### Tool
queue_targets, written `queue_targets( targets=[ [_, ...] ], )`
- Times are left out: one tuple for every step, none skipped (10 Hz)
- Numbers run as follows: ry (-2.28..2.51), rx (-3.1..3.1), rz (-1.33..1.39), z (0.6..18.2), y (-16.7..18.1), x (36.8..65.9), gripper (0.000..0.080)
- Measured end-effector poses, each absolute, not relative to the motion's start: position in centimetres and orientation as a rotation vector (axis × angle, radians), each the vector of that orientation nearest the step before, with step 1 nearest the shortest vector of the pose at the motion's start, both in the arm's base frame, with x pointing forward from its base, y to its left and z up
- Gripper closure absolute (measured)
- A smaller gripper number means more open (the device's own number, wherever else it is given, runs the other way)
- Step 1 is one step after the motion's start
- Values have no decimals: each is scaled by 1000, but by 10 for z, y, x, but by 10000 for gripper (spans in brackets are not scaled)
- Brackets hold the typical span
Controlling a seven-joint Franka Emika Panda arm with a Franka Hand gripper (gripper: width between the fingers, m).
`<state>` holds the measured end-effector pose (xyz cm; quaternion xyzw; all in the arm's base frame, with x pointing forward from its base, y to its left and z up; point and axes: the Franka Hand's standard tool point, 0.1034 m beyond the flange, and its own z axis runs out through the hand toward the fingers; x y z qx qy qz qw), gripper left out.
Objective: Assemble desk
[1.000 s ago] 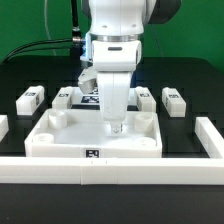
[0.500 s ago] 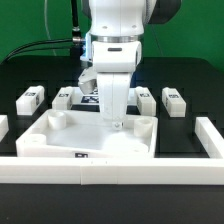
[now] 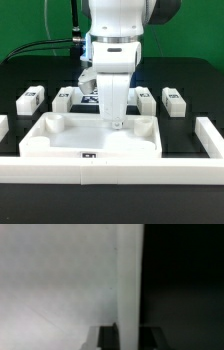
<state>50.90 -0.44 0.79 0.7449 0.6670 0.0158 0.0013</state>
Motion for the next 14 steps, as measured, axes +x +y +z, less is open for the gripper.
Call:
queue_targets(
  targets=[
    [2094, 2338, 50, 8, -4, 509, 743],
    [2094, 2338, 50, 8, -4, 509, 743],
    [2100, 2334, 47, 8, -1, 511, 743],
    [2132, 2320, 33, 8, 11, 514, 742],
    [2161, 2314, 8, 8, 20, 516, 742],
    [2184, 2308, -9, 8, 27, 517, 742],
    [2205, 2300, -21, 9, 35, 517, 742],
    [2232, 2294, -49, 9, 44, 518, 742],
    [2245, 2298, -74, 8, 49, 519, 742],
    [2252, 2299, -88, 8, 52, 519, 741],
    [2256, 2300, -92, 8, 53, 519, 738],
    [2251, 2311, -105, 9, 54, 519, 738],
    [2242, 2321, -108, 9, 55, 519, 738],
    [2242, 2321, -108, 9, 55, 519, 738]
  ],
)
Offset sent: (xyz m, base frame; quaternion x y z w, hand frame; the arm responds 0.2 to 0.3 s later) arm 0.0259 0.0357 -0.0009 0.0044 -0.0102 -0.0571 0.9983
